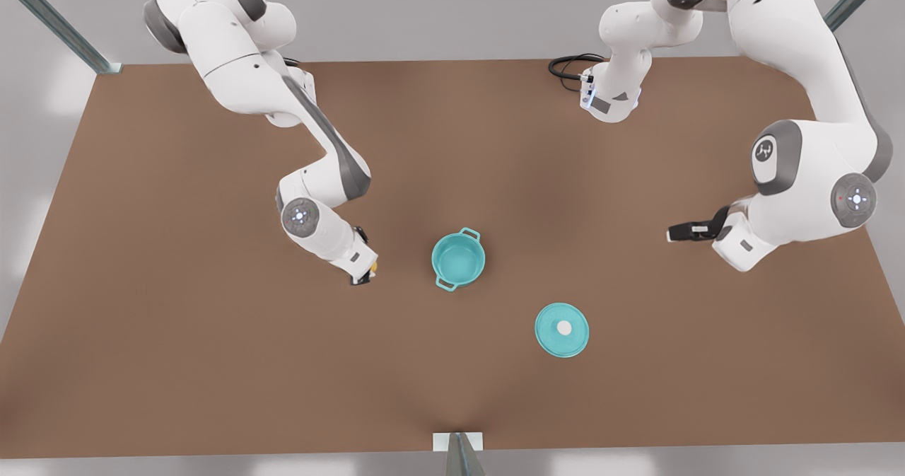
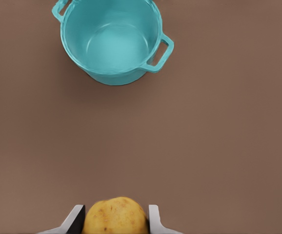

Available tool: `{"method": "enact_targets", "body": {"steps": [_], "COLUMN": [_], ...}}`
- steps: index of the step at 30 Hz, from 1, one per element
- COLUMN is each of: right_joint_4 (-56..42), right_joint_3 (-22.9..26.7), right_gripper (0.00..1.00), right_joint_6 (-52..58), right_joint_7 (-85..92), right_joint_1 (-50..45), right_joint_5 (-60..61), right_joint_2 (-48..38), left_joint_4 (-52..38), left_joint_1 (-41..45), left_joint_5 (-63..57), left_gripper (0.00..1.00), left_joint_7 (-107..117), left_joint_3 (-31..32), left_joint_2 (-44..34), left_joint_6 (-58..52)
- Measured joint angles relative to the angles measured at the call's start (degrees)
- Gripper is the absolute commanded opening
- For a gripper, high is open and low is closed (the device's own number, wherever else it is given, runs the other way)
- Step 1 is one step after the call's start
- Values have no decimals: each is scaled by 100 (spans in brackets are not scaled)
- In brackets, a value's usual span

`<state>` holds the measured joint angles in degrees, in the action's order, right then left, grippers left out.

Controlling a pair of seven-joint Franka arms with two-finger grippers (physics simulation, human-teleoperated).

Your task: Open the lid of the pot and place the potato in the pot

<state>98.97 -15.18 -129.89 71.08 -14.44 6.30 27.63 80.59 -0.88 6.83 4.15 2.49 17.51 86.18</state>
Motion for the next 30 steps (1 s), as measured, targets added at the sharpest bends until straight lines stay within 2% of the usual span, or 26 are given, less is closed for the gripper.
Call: {"method": "enact_targets", "body": {"steps": [6,11,14,21,22,23,27,28,30], "right_joint_4": [-1465,-2249,-2367,-1994,-1981,-1974,-1967,-1854,-1118], "right_joint_3": [-1,12,29,26,26,26,25,36,163], "right_gripper": [48,49,49,50,79,100,100,100,100], "right_joint_6": [96,61,-57,-426,-468,-505,-594,-575,-317], "right_joint_7": [-972,-1800,-2238,-3012,-3110,-3207,-3532,-3606,-3725], "right_joint_1": [-899,-1485,-1630,-1672,-1675,-1676,-1677,-1639,-1289], "right_joint_5": [188,219,230,268,259,252,258,253,254], "right_joint_2": [904,1654,1989,2061,2061,2061,2037,1856,893], "left_joint_4": [-12,-10,-5,-2,5,18,62,60,57], "left_joint_1": [12,45,35,37,41,43,45,45,45], "left_joint_5": [-68,-81,-92,-99,-99,-100,-94,-93,-92], "left_gripper": [100,100,100,100,100,100,100,100,100], "left_joint_7": [-18,-30,-35,-41,-41,-40,-38,-38,-37], "left_joint_3": [20,40,43,49,49,49,49,49,50], "left_joint_2": [0,-20,-35,-31,-34,-42,-64,-62,-58], "left_joint_6": [53,76,83,99,109,117,140,145,153]}}
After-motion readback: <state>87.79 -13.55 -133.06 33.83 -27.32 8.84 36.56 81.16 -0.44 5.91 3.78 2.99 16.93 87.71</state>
